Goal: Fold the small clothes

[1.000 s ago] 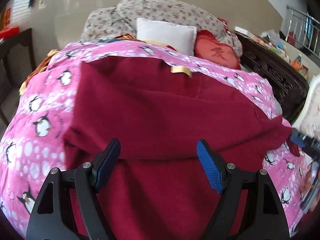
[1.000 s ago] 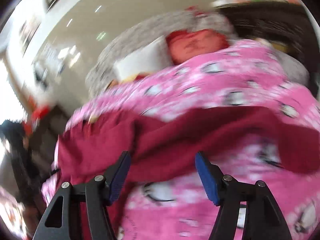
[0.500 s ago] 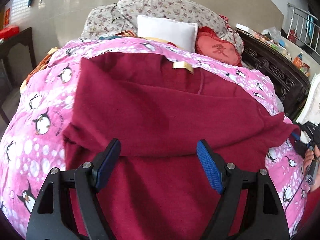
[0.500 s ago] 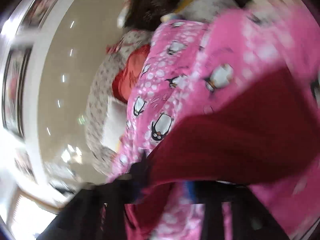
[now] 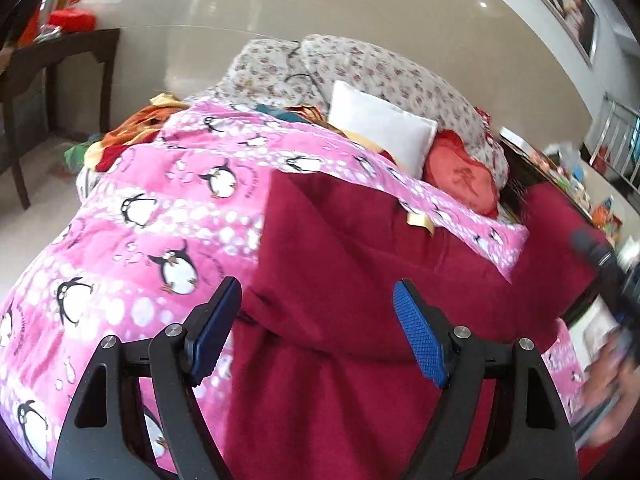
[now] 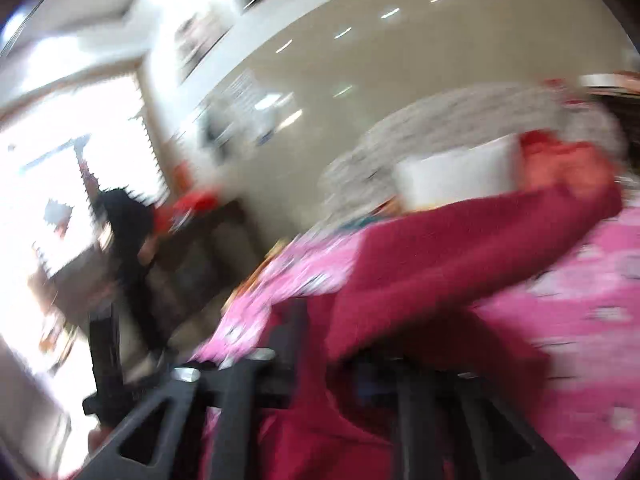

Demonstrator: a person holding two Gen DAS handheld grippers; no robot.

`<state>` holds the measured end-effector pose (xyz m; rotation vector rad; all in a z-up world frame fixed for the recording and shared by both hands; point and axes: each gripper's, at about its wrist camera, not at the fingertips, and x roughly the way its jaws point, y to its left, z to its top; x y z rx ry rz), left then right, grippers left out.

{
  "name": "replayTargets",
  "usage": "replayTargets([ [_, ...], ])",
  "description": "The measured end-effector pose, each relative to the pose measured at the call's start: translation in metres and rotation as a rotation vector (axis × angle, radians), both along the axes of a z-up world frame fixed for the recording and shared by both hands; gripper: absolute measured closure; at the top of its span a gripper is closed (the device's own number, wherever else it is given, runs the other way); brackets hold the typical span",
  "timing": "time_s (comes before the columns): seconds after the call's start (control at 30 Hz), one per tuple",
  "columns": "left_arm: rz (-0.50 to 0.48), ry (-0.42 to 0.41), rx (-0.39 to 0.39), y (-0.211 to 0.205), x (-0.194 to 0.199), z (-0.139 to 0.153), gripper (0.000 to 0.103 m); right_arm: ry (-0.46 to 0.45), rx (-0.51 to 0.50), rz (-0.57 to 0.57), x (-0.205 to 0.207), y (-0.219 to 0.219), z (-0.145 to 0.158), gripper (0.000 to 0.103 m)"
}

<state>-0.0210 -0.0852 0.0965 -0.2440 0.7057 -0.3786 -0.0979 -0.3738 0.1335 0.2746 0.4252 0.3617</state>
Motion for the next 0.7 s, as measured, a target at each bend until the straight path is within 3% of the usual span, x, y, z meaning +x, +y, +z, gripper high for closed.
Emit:
replayTargets([
  [0.03, -0.001, 0.016, -0.006, 0.001, 0.003, -0.003, 0.024, 0.124, -0.062, 0.083, 0.025, 0.034, -0.026, 0.023],
  [0.1, -0.016, 0.031, -0.018, 0.002, 0.004, -0.008, 0.024, 0.264, -0.097, 0.162, 0.046, 0.061, -0.057, 0.024],
  [0.23, -0.05, 0.045, -0.003, -0.001, 0.009, -0.021, 0.024, 0.212, -0.144, 0.086, 0.03, 0.039, -0.061, 0.024],
  [0.43, -0.092, 0.038, -0.007, -0.017, 0.017, -0.023, 0.024, 0.23, -0.075, 0.025, 0.01, -0.013, -0.058, 0.024],
  [0.53, -0.081, 0.046, 0.017, -0.024, 0.018, -0.024, 0.024, 0.201, -0.08, 0.063, 0.005, -0.003, -0.052, 0.024],
  [0.7, -0.066, 0.048, 0.051, -0.016, 0.012, -0.028, 0.024, 0.163, -0.123, 0.102, 0.053, 0.041, -0.048, 0.025],
])
